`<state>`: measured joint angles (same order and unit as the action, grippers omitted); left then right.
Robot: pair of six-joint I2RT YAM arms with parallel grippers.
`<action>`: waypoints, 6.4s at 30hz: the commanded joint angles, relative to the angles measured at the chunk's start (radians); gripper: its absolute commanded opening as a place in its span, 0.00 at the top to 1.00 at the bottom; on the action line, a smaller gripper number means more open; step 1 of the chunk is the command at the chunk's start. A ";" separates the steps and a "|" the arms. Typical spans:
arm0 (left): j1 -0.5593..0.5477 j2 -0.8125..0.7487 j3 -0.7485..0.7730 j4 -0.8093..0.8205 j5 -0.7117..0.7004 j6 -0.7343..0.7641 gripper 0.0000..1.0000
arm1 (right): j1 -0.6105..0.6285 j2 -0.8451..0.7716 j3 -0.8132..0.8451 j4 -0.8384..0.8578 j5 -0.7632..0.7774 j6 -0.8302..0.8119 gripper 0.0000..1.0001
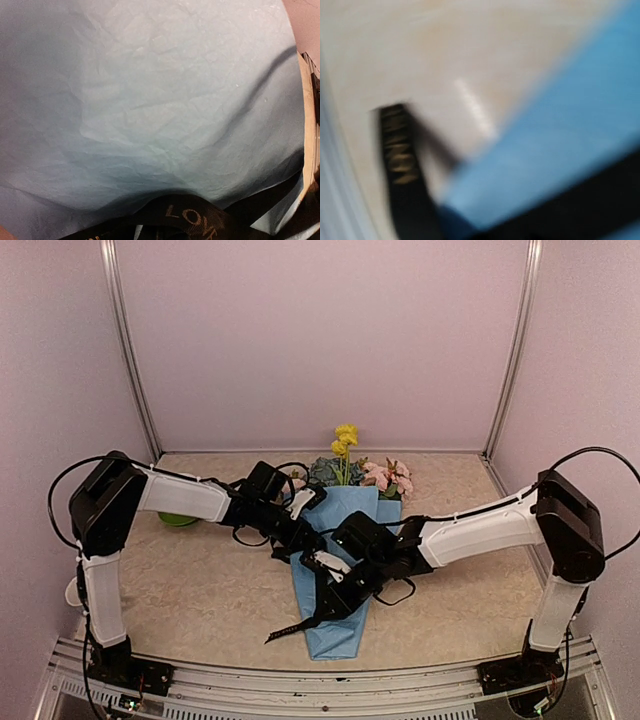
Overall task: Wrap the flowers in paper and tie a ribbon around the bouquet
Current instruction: Cross the ribbon over the folded bouquet.
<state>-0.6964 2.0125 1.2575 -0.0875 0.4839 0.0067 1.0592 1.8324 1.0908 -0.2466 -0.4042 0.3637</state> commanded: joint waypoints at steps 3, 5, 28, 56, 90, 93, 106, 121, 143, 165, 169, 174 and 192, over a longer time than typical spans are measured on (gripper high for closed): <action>0.003 -0.111 -0.075 0.121 0.002 -0.013 1.00 | -0.117 -0.140 -0.095 0.057 0.066 0.087 0.60; 0.002 -0.136 -0.101 0.149 0.001 -0.014 1.00 | -0.132 -0.189 -0.109 0.120 -0.011 0.087 0.59; -0.081 -0.264 -0.192 0.260 -0.122 0.051 1.00 | -0.351 0.032 0.096 0.157 -0.172 0.110 0.71; -0.144 -0.305 -0.327 0.419 -0.356 0.112 1.00 | -0.364 0.077 -0.121 0.585 -0.715 0.052 0.76; -0.065 -0.255 -0.263 0.286 -0.248 0.136 0.47 | -0.370 0.128 -0.160 0.711 -0.648 0.177 0.83; -0.063 -0.231 -0.202 0.180 -0.299 0.155 0.48 | -0.371 0.126 -0.148 0.637 -0.602 0.136 0.84; -0.059 -0.353 -0.186 -0.063 -0.287 0.080 0.49 | -0.371 0.060 -0.076 0.399 -0.436 0.017 0.80; -0.189 -0.298 -0.273 -0.147 -0.020 0.027 0.52 | -0.347 0.046 0.023 0.081 -0.431 -0.157 0.54; -0.190 -0.216 -0.249 -0.109 -0.018 0.000 0.96 | -0.282 0.065 0.023 0.017 -0.341 -0.215 1.00; -0.117 -0.077 -0.068 0.173 -0.021 0.035 0.99 | -0.362 -0.080 -0.180 0.684 -0.602 0.228 1.00; -0.095 -0.059 -0.065 0.309 -0.005 0.017 0.98 | -0.363 -0.069 -0.167 0.575 -0.544 0.172 0.89; -0.075 -0.005 -0.023 0.307 0.009 0.023 0.97 | -0.367 -0.103 -0.139 0.380 -0.426 0.102 0.56; -0.057 0.048 0.023 0.273 0.044 0.014 0.96 | -0.474 -0.213 -0.037 0.153 -0.262 0.039 0.39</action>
<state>-0.7578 2.0392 1.2446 0.1787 0.5117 0.0254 0.6113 1.6283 1.0321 -0.0673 -0.7147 0.3740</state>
